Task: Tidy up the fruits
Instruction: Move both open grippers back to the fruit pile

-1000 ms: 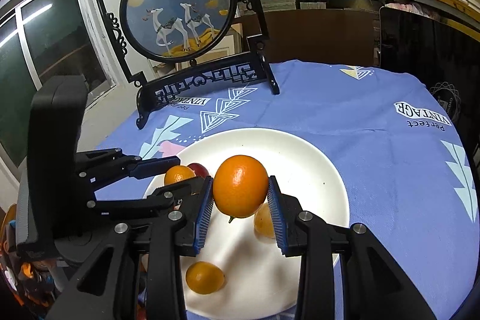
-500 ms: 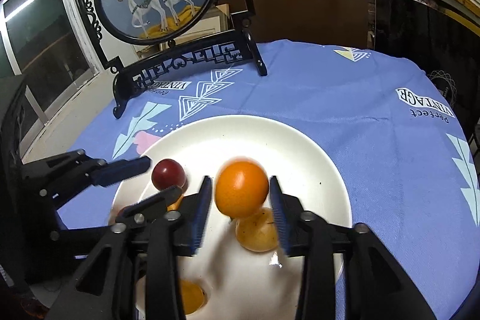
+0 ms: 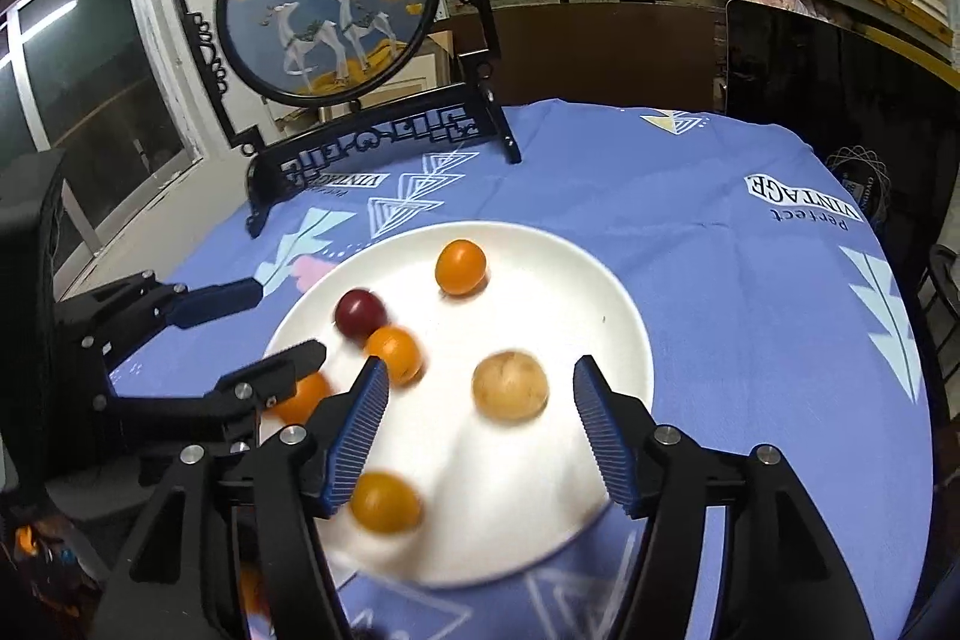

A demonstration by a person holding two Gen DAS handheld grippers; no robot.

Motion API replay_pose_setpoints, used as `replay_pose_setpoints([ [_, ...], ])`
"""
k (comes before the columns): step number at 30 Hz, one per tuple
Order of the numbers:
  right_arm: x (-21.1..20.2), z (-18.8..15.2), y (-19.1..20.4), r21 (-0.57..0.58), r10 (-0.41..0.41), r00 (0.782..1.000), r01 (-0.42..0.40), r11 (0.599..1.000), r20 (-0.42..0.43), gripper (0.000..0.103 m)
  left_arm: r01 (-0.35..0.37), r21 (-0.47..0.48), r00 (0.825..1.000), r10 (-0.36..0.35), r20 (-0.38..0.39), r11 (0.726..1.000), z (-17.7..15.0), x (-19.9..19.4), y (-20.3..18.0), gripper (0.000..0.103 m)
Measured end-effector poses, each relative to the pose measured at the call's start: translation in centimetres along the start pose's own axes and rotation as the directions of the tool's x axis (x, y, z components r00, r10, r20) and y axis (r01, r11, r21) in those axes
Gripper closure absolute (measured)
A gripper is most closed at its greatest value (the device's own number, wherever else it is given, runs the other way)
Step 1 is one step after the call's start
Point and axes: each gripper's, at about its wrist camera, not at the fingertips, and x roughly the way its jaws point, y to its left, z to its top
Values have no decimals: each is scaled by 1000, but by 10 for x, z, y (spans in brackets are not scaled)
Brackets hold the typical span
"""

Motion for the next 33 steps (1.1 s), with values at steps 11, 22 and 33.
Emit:
replay_pose_setpoints([
  [11, -67, -54, 36, -103, 8, 1000, -7, 995, 10, 29, 11, -23, 998, -10, 65, 1000, -49, -76, 12, 36],
  [22, -89, -122, 42, -188, -18, 998, 8, 982, -53, 28, 106, 25, 993, -104, -54, 994, -157, -98, 6, 36],
  [33, -78, -157, 44, -246, -9, 989, -29, 969, -151, 28, 141, -39, 981, -145, -127, 989, -163, -58, -6, 36],
])
